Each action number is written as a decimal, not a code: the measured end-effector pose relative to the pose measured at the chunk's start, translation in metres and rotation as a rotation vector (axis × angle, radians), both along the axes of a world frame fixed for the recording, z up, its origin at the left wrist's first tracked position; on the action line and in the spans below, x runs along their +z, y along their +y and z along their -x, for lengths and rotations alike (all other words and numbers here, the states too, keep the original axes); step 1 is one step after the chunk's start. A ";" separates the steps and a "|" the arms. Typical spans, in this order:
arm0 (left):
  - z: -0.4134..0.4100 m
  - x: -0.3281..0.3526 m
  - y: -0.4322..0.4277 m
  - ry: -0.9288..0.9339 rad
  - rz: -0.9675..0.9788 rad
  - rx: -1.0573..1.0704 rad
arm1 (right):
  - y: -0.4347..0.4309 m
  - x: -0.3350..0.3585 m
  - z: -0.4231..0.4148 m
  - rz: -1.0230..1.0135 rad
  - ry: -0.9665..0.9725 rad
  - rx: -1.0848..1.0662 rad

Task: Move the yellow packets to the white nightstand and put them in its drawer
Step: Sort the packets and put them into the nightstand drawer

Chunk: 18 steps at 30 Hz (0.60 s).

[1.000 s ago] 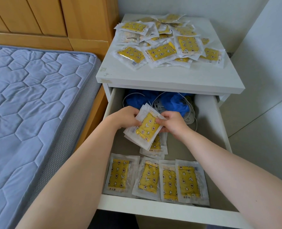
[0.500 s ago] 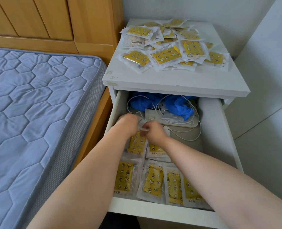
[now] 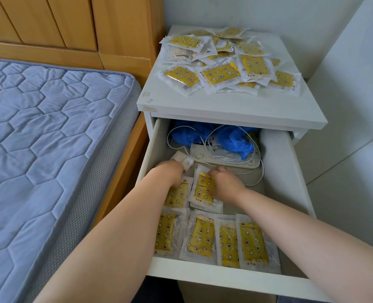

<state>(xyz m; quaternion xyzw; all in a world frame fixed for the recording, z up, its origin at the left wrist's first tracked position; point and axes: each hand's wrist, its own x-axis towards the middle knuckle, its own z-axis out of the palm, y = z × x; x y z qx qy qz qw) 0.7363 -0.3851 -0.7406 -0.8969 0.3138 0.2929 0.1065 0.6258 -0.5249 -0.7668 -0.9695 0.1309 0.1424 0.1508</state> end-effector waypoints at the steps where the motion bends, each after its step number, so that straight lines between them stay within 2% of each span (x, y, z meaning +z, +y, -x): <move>1: 0.001 -0.003 0.001 0.016 -0.011 -0.018 | 0.000 -0.001 0.002 -0.007 0.026 0.009; 7: 0.008 -0.012 0.005 -0.028 -0.065 -0.101 | -0.001 -0.004 0.002 -0.068 0.085 0.033; 11: 0.010 -0.016 0.005 -0.056 -0.078 -0.078 | -0.003 -0.008 0.000 -0.126 0.083 0.018; 18: 0.009 -0.016 0.001 -0.091 -0.088 -0.014 | -0.004 -0.010 -0.002 -0.105 0.052 0.064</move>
